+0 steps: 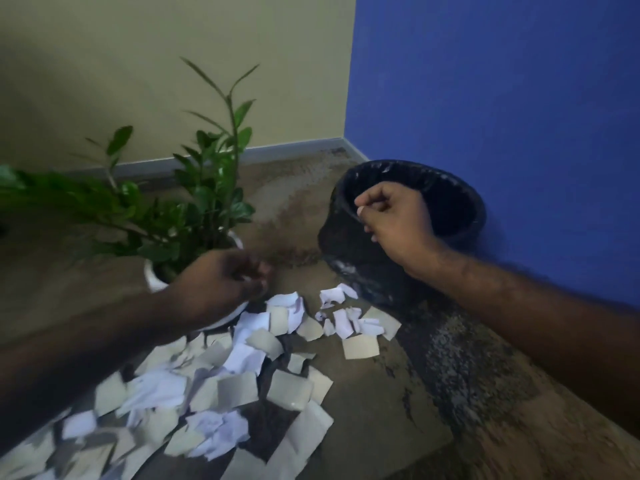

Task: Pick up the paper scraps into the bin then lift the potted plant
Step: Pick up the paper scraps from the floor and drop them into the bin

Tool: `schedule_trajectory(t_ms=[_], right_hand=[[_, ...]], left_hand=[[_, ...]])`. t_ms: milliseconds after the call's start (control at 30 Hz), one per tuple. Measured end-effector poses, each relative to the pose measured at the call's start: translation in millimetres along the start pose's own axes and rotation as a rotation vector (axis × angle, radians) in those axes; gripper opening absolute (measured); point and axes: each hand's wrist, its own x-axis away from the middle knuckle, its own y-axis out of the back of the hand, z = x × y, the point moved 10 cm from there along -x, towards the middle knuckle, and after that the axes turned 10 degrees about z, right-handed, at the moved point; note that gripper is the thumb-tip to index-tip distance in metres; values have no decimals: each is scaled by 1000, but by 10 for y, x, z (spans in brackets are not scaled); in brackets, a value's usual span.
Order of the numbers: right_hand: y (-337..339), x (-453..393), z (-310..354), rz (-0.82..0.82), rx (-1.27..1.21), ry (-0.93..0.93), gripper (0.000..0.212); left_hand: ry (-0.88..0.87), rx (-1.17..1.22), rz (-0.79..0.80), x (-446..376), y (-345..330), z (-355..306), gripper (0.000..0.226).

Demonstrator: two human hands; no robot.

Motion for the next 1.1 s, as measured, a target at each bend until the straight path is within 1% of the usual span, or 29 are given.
schedule_trajectory(t_ms=[67, 133, 233, 267, 333, 367, 400, 433, 500, 567, 633, 700, 767, 800, 867, 967, 1033, 1100], right_hand=[[-406, 117, -45, 119, 28, 11, 17], [-808, 281, -178, 250, 52, -16, 15], [-1339, 617, -395, 470, 186, -19, 15], [-1499, 752, -449, 567, 249, 5, 15], [-1813, 1080, -591, 846, 427, 60, 13], [-1932, 1268, -694, 998, 532, 73, 19], [-1999, 1444, -819, 1127, 619, 67, 30], [-2023, 1600, -946, 1229, 676, 41, 41], [-2000, 1810, -1140, 1336, 745, -12, 57], [-1937, 1898, -1236, 1359, 771, -42, 64], [-1872, 1876, -1259, 1329, 763, -76, 69], [-1854, 1778, -1236, 1269, 746, -89, 73], [-1896, 1662, -1178, 1212, 727, -70, 72], [-1932, 1611, -1142, 1190, 723, -53, 70], [-2033, 1525, -1078, 1156, 711, -17, 70], [-2244, 1426, -994, 1123, 634, 0, 70], [-2404, 1331, -941, 1078, 619, 21, 71], [-2564, 1205, -882, 1014, 600, 41, 74]], left_hand=[[71, -15, -44, 245, 51, 455, 16], [144, -100, -67, 448, 35, 889, 17], [253, -194, 19, 684, -116, 1483, 20], [281, -219, 47, 752, -160, 1641, 21], [302, -266, 73, 846, -228, 1867, 27], [303, -288, 82, 870, -261, 1934, 33], [298, -304, 91, 879, -294, 1969, 40], [286, -319, 96, 871, -330, 1977, 48], [251, -380, 91, 822, -392, 1949, 68], [211, -468, 80, 746, -464, 1875, 82], [193, -517, 76, 677, -561, 1827, 88], [192, -518, 93, 610, -680, 1841, 91], [204, -457, 135, 573, -823, 1903, 88], [210, -423, 164, 573, -905, 1936, 83], [199, -411, 191, 594, -1025, 1986, 66], [187, -373, 127, 650, -1001, 2036, 36], [180, -325, 80, 668, -927, 2055, 27], [171, -263, 47, 667, -840, 2052, 27]])
